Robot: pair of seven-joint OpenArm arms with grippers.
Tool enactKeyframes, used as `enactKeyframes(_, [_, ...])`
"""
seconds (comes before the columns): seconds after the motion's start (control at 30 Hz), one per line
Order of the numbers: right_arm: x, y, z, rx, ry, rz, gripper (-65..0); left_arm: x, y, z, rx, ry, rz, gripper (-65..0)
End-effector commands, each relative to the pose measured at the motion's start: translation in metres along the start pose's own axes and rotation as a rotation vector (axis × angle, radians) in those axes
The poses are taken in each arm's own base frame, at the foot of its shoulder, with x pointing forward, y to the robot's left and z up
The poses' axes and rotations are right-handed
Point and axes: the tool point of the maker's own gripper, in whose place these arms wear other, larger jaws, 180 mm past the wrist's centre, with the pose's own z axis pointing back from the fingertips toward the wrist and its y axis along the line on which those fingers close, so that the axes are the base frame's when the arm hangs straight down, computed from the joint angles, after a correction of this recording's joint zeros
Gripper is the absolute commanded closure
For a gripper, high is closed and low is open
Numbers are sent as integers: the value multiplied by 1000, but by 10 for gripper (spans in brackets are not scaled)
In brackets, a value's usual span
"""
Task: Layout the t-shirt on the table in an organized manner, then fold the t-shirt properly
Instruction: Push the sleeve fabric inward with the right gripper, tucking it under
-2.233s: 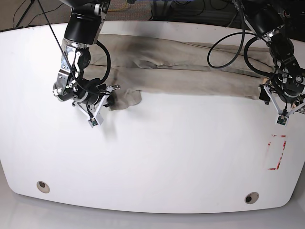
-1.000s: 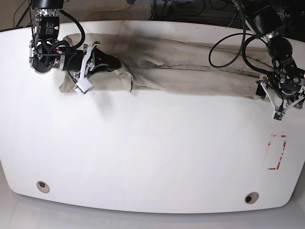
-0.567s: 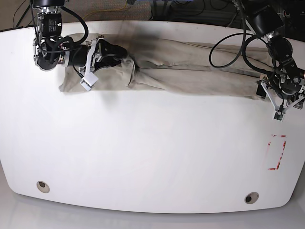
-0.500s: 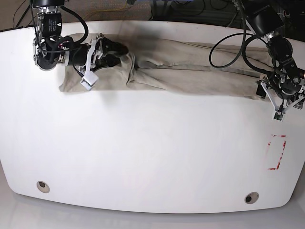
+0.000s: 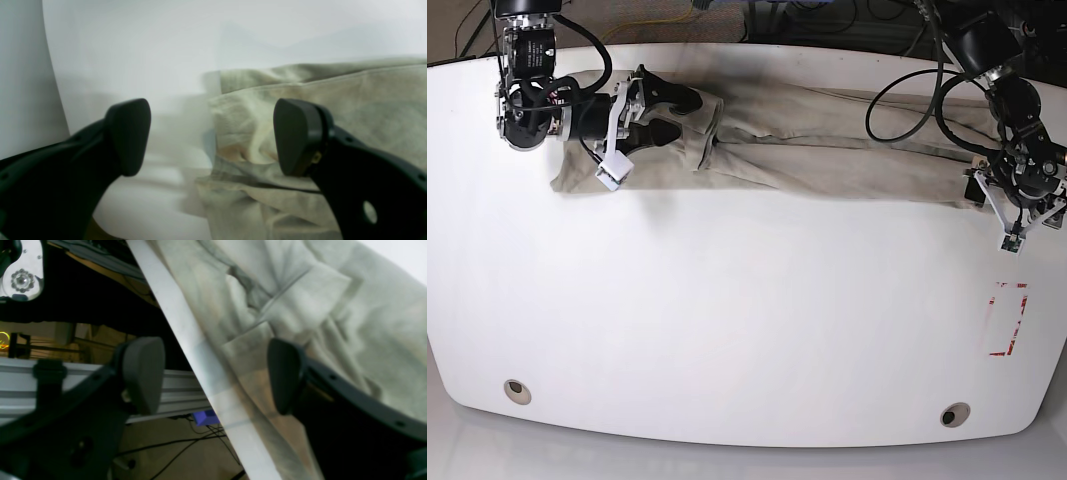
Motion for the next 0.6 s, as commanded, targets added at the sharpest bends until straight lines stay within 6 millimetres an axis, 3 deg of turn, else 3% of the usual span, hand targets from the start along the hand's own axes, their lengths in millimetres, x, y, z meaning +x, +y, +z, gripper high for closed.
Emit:
enactKeyframes(0.0, [13, -2, 7, -9, -53, 12, -423, 14, 12, 7, 33, -44, -3, -547])
enactKeyframes(0.13, [10, -11, 7, -43, -45, 2, -379, 14, 12, 7, 34, -44, -4, -547])
enactKeyframes(0.3, [1, -22, -1, -105, -21, -12, -244, 13, 14, 14, 51, -52, -11, -547])
enactKeyframes(0.43, [-5, -38, 5, -198, 12, -7, -144, 19, 8, 28, 57, -104, -16, -547])
enactKeyframes(0.57, [-10, -49, 12, -279, 47, 8, -116, 21, -5, 47, 38, -167, -7, -547])
